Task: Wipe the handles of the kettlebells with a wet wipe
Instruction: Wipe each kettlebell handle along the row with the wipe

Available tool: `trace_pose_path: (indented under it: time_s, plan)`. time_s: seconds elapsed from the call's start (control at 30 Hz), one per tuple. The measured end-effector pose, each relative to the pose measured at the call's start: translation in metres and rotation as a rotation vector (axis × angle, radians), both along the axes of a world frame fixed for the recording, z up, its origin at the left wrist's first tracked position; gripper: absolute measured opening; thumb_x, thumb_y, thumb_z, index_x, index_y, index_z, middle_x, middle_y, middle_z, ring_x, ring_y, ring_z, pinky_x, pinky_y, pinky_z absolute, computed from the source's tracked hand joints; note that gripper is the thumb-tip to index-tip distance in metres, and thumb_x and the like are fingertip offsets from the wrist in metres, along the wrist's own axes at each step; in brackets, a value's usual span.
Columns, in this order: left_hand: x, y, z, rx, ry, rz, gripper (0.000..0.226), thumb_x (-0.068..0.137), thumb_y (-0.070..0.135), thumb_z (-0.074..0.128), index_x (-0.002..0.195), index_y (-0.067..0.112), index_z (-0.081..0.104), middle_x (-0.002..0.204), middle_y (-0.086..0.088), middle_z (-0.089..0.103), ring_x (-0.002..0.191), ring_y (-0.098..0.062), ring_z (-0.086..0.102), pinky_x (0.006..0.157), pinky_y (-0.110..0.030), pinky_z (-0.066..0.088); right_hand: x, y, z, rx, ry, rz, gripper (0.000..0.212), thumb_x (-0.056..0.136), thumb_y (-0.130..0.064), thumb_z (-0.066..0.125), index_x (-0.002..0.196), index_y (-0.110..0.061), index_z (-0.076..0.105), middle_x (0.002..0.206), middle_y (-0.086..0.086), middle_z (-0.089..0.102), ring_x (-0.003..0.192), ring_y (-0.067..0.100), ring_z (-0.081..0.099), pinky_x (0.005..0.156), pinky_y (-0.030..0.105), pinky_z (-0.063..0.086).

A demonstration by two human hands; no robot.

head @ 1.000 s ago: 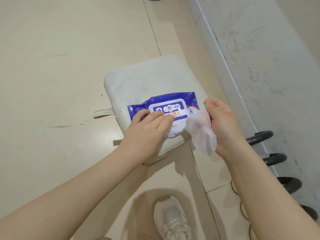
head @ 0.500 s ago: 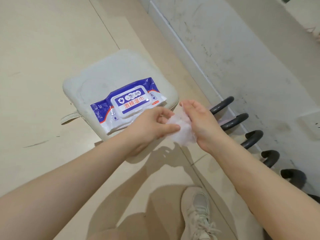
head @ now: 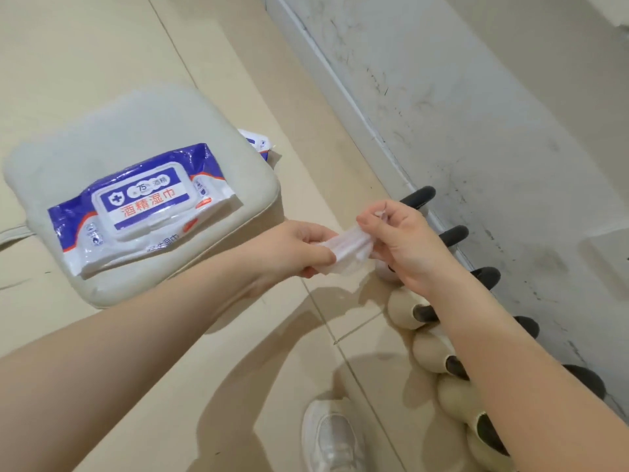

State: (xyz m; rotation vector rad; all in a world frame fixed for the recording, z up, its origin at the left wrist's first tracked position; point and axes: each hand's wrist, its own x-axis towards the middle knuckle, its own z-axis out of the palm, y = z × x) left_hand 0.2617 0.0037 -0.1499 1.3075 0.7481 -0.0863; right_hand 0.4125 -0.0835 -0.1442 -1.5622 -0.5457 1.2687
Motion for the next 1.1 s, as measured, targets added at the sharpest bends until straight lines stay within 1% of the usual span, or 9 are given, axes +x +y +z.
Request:
trace_pose_path:
  time_s: [0.07,0.2,0.37,0.53,0.63,0.73,0.87,1.0,1.1]
  plan:
    - [0.019,0.0,0.003,-0.055,-0.01,0.007,0.017,0.066,0.006,0.051,0.072,0.014,0.065,0.06,0.003,0.048,0.053,-0.007,0.041,0.049,-0.011,0.036,0.015,0.001,-0.003,0.023,0.065,-0.041,0.018,0.093,-0.007,0.049,0.076,-0.011,0.05,0.072,0.006,0.053,0.064,0.014,0.061,0.052,0.022,0.052]
    - [0.049,-0.002,0.001,-0.099,-0.029,0.131,0.011,0.063,0.006,0.049,0.062,0.013,0.058,0.054,0.001,0.046,0.047,-0.009,0.039,0.047,-0.013,0.034,0.035,0.0,-0.009,0.019,0.321,-0.157,0.02,0.098,-0.015,0.041,0.079,-0.01,0.045,0.093,0.018,0.049,0.09,0.03,0.053,0.077,0.034,0.049]
    - [0.066,-0.002,-0.011,-0.093,0.056,0.041,0.037,0.076,0.011,0.055,0.041,0.014,0.041,0.043,-0.002,0.036,0.048,-0.018,0.033,0.051,-0.02,0.033,0.051,-0.011,-0.021,-0.048,0.017,-0.167,0.024,0.099,-0.021,0.039,0.082,-0.017,0.056,0.087,0.009,0.055,0.086,0.022,0.056,0.08,0.037,0.047]
    - [0.071,0.011,-0.034,0.076,0.168,0.089,0.049,0.081,0.033,0.063,0.038,0.023,0.042,0.041,0.007,0.033,0.043,-0.011,0.03,0.048,-0.019,0.025,0.066,-0.02,-0.034,-0.163,-0.015,-0.208,0.018,0.091,-0.028,0.053,0.085,-0.015,0.064,0.084,0.006,0.061,0.084,0.024,0.057,0.076,0.039,0.047]
    - [0.077,0.015,-0.048,0.076,0.145,0.096,0.028,0.069,0.027,0.063,0.047,0.021,0.048,0.056,0.004,0.05,0.058,-0.01,0.048,0.058,-0.019,0.038,0.074,-0.033,-0.041,-0.199,-0.042,-0.111,0.016,0.078,-0.027,0.069,0.09,-0.016,0.068,0.09,0.01,0.065,0.083,0.023,0.06,0.077,0.04,0.05]
    - [0.09,0.019,-0.058,-0.154,0.009,0.185,0.02,0.076,0.01,0.059,0.06,0.013,0.049,0.074,0.0,0.066,0.074,-0.013,0.062,0.071,-0.022,0.054,0.078,-0.043,-0.045,-0.329,-0.167,0.025,0.015,0.077,-0.025,0.07,0.074,-0.011,0.067,0.075,0.01,0.062,0.073,0.023,0.056,0.075,0.042,0.049]
    - [0.107,0.018,-0.073,-0.273,0.006,0.196,0.027,0.088,0.001,0.051,0.065,0.016,0.05,0.06,0.002,0.064,0.05,-0.008,0.06,0.047,-0.018,0.05,0.08,-0.046,-0.051,-0.263,-0.101,-0.2,0.014,0.077,-0.029,0.068,0.069,-0.018,0.064,0.077,0.01,0.059,0.077,0.024,0.053,0.075,0.043,0.045]
    - [0.108,0.019,-0.093,-0.089,0.109,0.021,0.009,0.088,0.015,0.059,0.089,0.013,0.05,0.05,0.003,0.051,0.038,-0.008,0.04,0.039,-0.017,0.033,0.068,-0.048,-0.055,-0.166,0.094,-0.444,0.019,0.086,-0.023,0.056,0.092,-0.008,0.066,0.093,0.013,0.063,0.087,0.027,0.059,0.083,0.038,0.048]
    - [0.11,0.018,-0.105,0.146,0.187,0.125,0.02,0.085,0.03,0.062,0.093,0.017,0.047,0.061,0.004,0.047,0.046,-0.01,0.039,0.043,-0.019,0.032,0.062,-0.042,-0.05,-0.268,-0.065,-0.737,0.009,0.091,-0.019,0.052,0.087,-0.015,0.059,0.074,0.005,0.059,0.063,0.014,0.054,0.058,0.023,0.05]
